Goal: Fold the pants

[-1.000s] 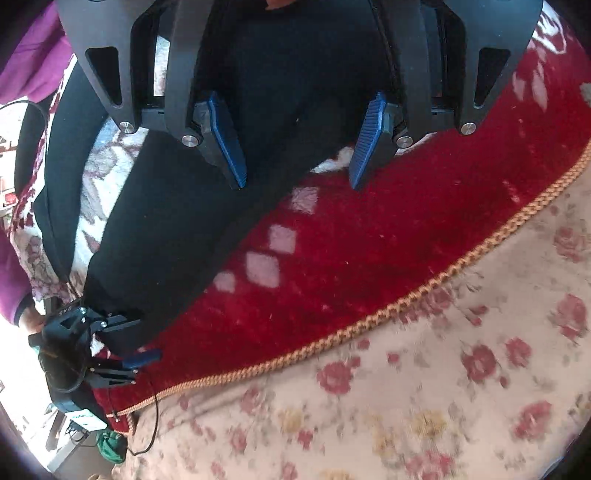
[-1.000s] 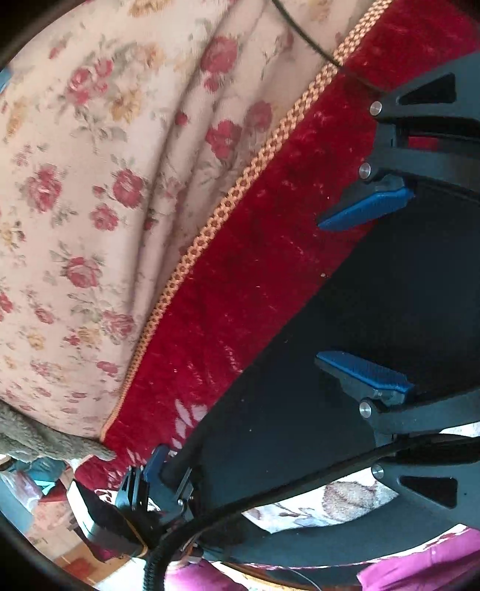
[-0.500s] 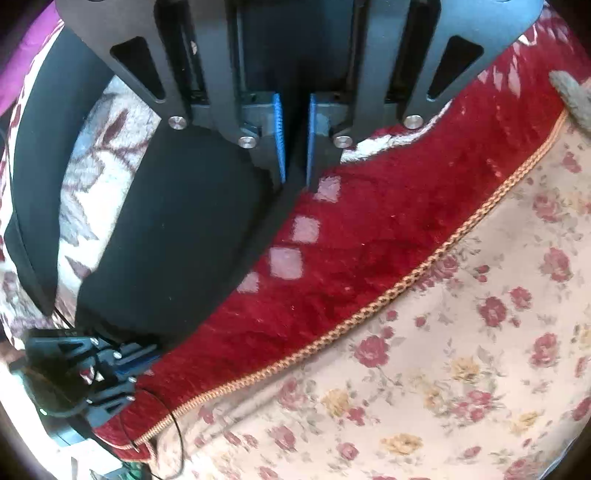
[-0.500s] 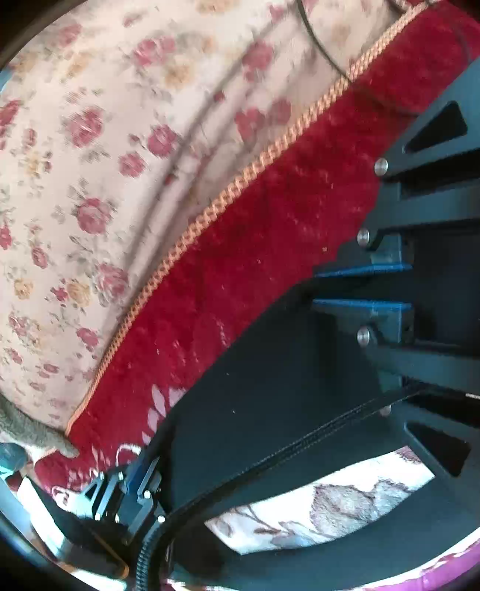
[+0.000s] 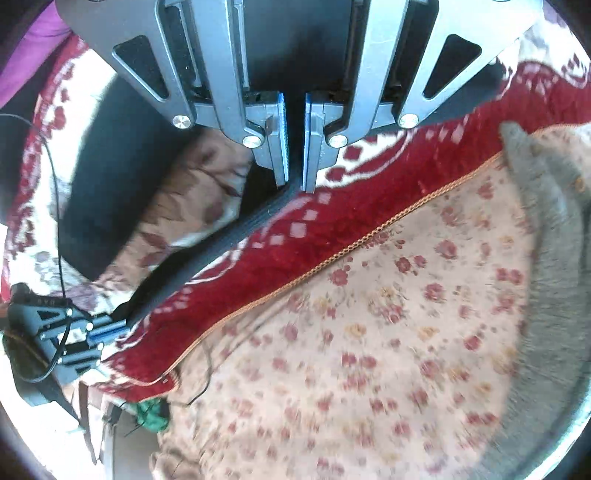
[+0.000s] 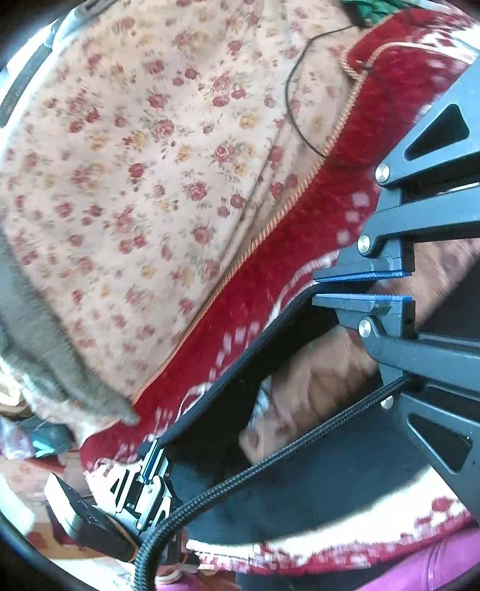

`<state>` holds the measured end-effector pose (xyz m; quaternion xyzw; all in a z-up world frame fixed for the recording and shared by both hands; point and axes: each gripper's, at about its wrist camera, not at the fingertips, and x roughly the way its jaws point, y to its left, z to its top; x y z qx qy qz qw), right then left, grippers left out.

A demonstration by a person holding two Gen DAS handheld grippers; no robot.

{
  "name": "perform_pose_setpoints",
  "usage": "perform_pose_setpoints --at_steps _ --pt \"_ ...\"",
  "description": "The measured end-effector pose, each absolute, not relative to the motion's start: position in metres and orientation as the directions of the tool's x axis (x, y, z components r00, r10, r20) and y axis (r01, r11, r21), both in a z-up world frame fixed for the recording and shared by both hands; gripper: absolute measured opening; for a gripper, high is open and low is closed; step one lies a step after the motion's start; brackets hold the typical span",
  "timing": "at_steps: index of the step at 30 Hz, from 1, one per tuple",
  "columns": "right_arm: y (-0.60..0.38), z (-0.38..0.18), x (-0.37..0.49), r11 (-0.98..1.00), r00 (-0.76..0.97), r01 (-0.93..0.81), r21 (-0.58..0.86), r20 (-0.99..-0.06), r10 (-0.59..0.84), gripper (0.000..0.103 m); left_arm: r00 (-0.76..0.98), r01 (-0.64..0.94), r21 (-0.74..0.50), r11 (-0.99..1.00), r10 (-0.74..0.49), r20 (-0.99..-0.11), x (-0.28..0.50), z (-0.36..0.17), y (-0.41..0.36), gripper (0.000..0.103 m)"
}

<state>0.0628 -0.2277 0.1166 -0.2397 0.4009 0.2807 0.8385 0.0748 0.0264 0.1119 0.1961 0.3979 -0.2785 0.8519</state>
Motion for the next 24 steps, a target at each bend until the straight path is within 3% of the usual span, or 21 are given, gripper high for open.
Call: perform_pose_setpoints --at_steps 4,10,14,16,19,22,24 --pt "-0.228 0.113 0.001 0.718 0.495 -0.682 -0.14 -0.811 0.312 0.004 0.551 0.605 0.091 0.791 -0.333 -0.765 0.012 0.121 0.044 0.006" --pt "-0.23 0.059 -0.061 0.774 0.498 -0.627 -0.087 -0.809 0.312 0.005 0.556 0.524 0.152 0.838 -0.201 -0.807 -0.057 0.062 0.043 0.006" --pt "-0.256 0.03 -0.076 0.875 0.47 -0.467 0.131 -0.801 0.371 0.013 0.556 0.441 0.152 0.884 -0.137 -0.82 -0.07 0.032 0.044 0.007" --pt "-0.278 0.032 -0.094 0.895 0.5 -0.386 0.223 -0.765 0.406 0.028 0.546 0.42 0.079 0.904 -0.182 -0.818 -0.075 0.037 0.051 0.008" --pt "-0.316 0.037 -0.112 0.909 0.556 -0.234 0.346 -0.719 0.417 0.029 0.538 0.365 -0.067 0.929 -0.269 -0.799 -0.077 0.052 0.066 0.008" --pt "-0.351 0.036 -0.118 0.893 0.605 -0.091 0.441 -0.688 0.401 0.035 0.577 0.288 -0.141 0.947 -0.289 -0.764 -0.079 0.064 0.076 0.026" --pt "-0.373 0.03 -0.11 0.858 0.615 0.014 0.513 -0.681 0.398 0.038 0.589 0.225 -0.202 0.953 -0.298 -0.751 -0.077 0.067 0.083 0.029"
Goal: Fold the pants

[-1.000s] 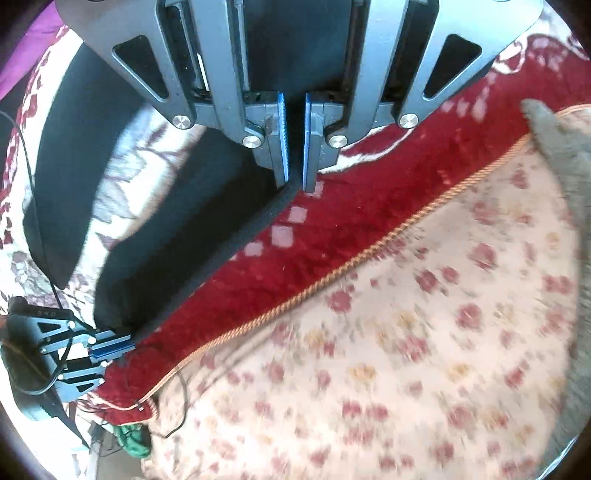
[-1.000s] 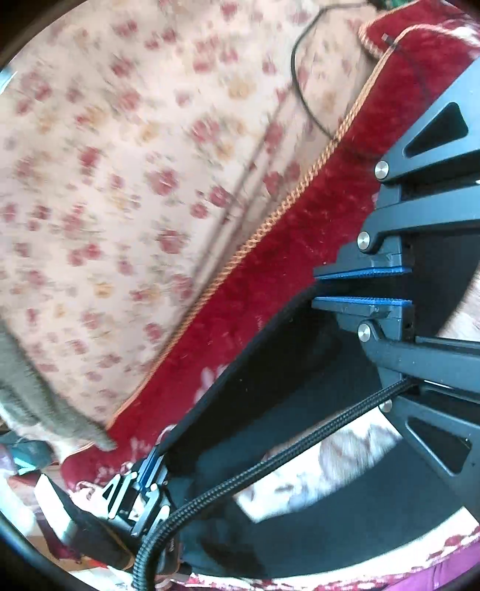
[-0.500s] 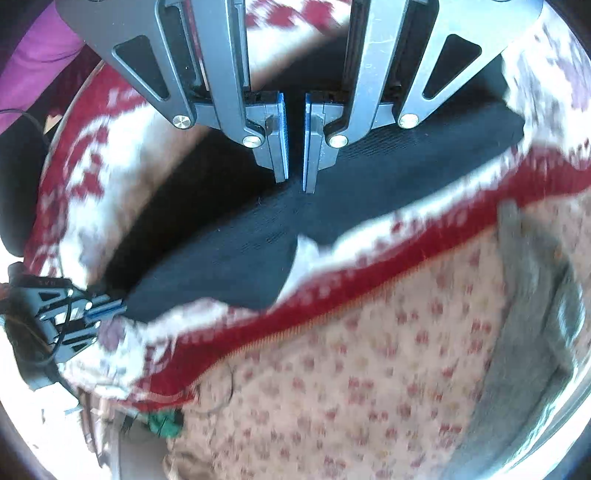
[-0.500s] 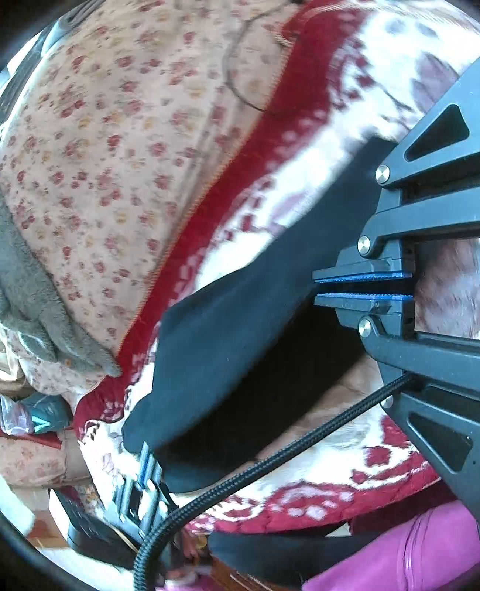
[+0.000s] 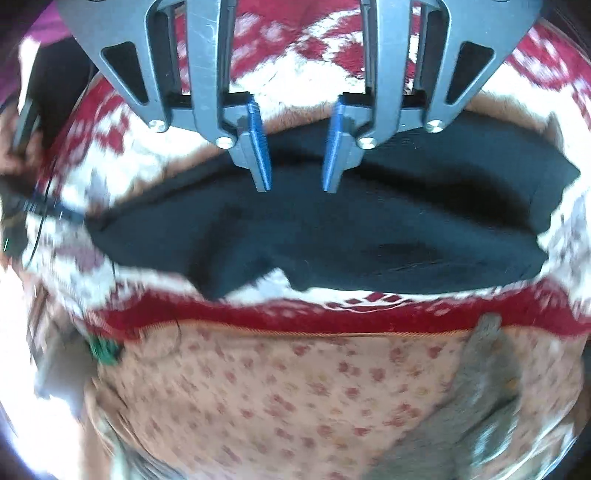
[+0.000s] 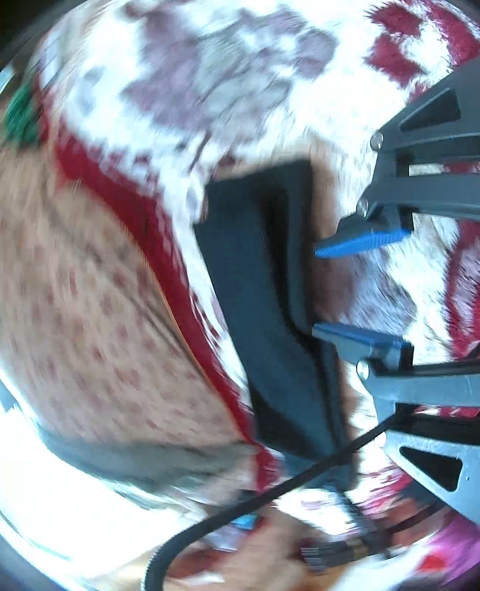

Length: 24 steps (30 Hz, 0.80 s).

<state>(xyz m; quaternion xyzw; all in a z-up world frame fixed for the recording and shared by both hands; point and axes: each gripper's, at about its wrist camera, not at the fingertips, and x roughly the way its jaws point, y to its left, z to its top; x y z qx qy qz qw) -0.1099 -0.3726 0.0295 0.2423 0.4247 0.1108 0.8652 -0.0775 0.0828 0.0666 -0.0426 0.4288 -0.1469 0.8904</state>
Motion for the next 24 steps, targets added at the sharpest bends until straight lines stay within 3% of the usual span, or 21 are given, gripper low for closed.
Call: perform_pose_setpoints --at_steps 5,7,10,12,16,24 --pt "-0.394 0.022 -0.093 0.722 0.655 0.101 0.684 -0.592 0.47 0.038 0.582 0.093 -0.326 0.941 -0.317 -0.749 -0.07 0.065 0.102 0.029" --pt "-0.398 0.019 -0.086 0.702 0.647 0.131 0.7 -0.597 0.474 0.038 0.592 0.061 -0.348 0.936 -0.314 -0.742 -0.071 0.064 0.108 0.029" --pt "-0.398 0.017 -0.073 0.681 0.631 0.163 0.714 -0.606 0.485 0.038 0.597 0.013 -0.414 0.91 -0.339 -0.727 -0.07 0.06 0.118 0.041" --pt "-0.401 0.027 -0.076 0.665 0.63 0.18 0.724 -0.604 0.487 0.038 0.601 -0.023 -0.448 0.894 -0.346 -0.72 -0.07 0.06 0.125 0.043" --pt "-0.407 0.052 -0.081 0.675 0.669 0.121 0.728 -0.562 0.486 0.038 0.617 -0.016 -0.439 0.898 -0.336 -0.712 -0.068 0.064 0.128 0.043" --pt "-0.415 0.022 -0.066 0.641 0.616 0.238 0.729 -0.624 0.481 0.038 0.595 -0.06 -0.464 0.884 -0.341 -0.728 -0.068 0.055 0.129 0.043"
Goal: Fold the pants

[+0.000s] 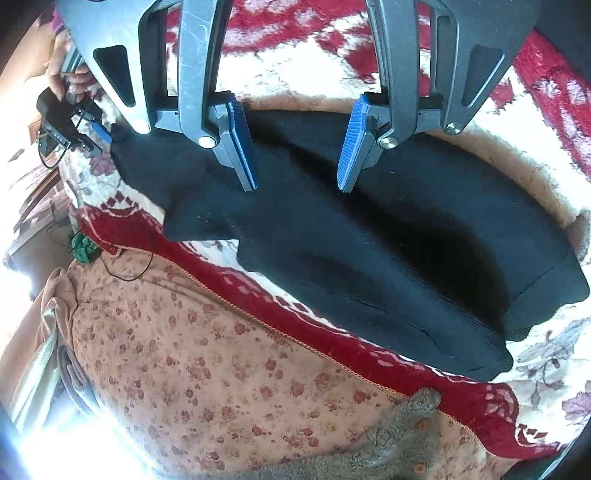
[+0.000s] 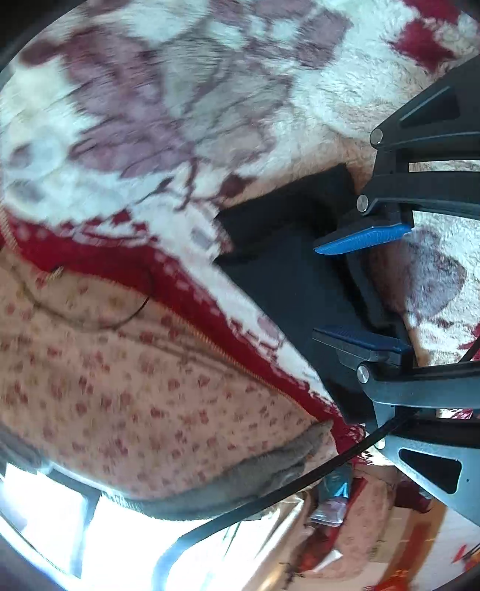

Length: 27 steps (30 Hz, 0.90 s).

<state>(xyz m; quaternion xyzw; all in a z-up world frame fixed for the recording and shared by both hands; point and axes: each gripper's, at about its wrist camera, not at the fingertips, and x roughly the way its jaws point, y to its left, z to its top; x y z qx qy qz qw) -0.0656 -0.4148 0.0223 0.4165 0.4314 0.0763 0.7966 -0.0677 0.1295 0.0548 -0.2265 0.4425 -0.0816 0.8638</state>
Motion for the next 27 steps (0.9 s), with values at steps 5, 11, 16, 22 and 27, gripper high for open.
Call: perform_pose_setpoints --at_steps 5,11,16,22,27 --pt "-0.414 0.003 -0.064 0.59 0.602 0.263 0.763 -0.608 0.517 0.038 0.581 -0.098 -0.508 0.856 -0.365 -0.728 -0.062 0.047 0.136 0.043" --pt "-0.403 -0.005 -0.05 0.55 0.655 0.199 0.811 -0.528 0.541 0.029 0.578 -0.121 -0.541 0.832 -0.384 -0.72 -0.052 0.041 0.124 0.051" --pt "-0.398 -0.008 -0.048 0.547 0.666 0.175 0.818 -0.508 0.546 0.009 0.596 -0.133 -0.546 0.827 -0.374 -0.711 -0.038 0.039 0.114 0.06" --pt "-0.406 0.003 -0.052 0.529 0.702 0.142 0.837 -0.462 0.543 0.005 0.615 -0.166 -0.536 0.828 -0.338 -0.713 -0.026 0.04 0.113 0.011" --pt "-0.416 0.023 -0.062 0.554 0.739 0.11 0.826 -0.44 0.51 0.005 0.664 -0.087 -0.505 0.859 -0.328 -0.672 -0.044 0.069 0.102 0.008"
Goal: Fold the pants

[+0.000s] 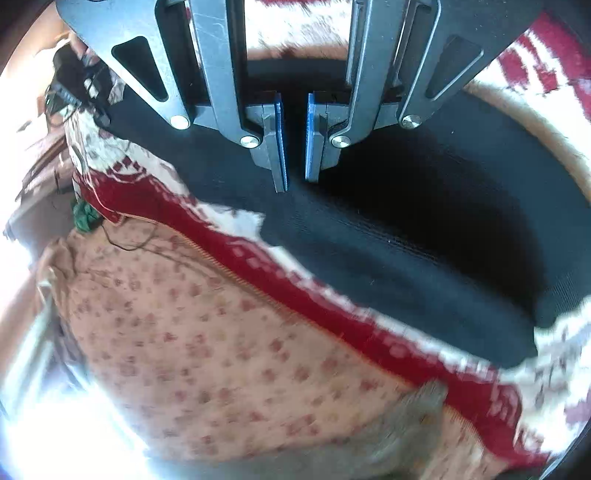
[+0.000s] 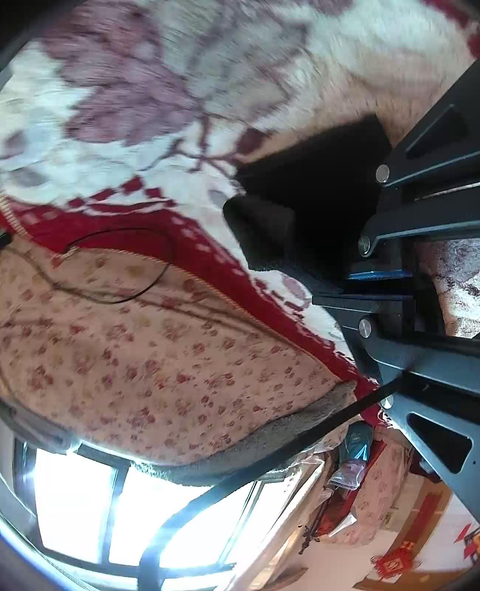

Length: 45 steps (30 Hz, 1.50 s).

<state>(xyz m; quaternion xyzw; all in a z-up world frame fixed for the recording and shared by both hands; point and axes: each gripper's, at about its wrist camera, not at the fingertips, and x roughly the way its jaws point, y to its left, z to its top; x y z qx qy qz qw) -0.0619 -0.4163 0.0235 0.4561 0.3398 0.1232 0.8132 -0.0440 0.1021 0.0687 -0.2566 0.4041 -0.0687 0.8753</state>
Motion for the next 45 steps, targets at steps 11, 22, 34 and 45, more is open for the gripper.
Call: perform_pose_setpoints --at_steps 11,22,34,45 --pt "-0.414 0.013 -0.072 0.738 0.629 0.244 0.629 -0.682 0.374 0.008 0.603 -0.087 -0.355 0.931 -0.234 -0.763 -0.073 0.037 0.087 0.007" --pt "-0.308 0.081 -0.087 0.764 0.574 -0.147 0.628 -0.575 0.583 0.048 0.713 -0.199 -0.475 0.857 -0.206 -0.67 -0.086 0.071 0.182 0.056" --pt "-0.116 0.017 -0.042 0.622 0.23 -0.331 0.71 -0.578 0.783 0.048 0.708 -0.276 -0.623 0.732 -0.284 -0.647 -0.044 0.042 0.232 0.056" --pt "-0.136 -0.003 -0.035 0.533 0.298 -0.171 0.828 -0.472 0.83 0.047 0.707 -0.335 -0.678 0.654 -0.301 -0.64 0.006 0.034 0.261 0.056"
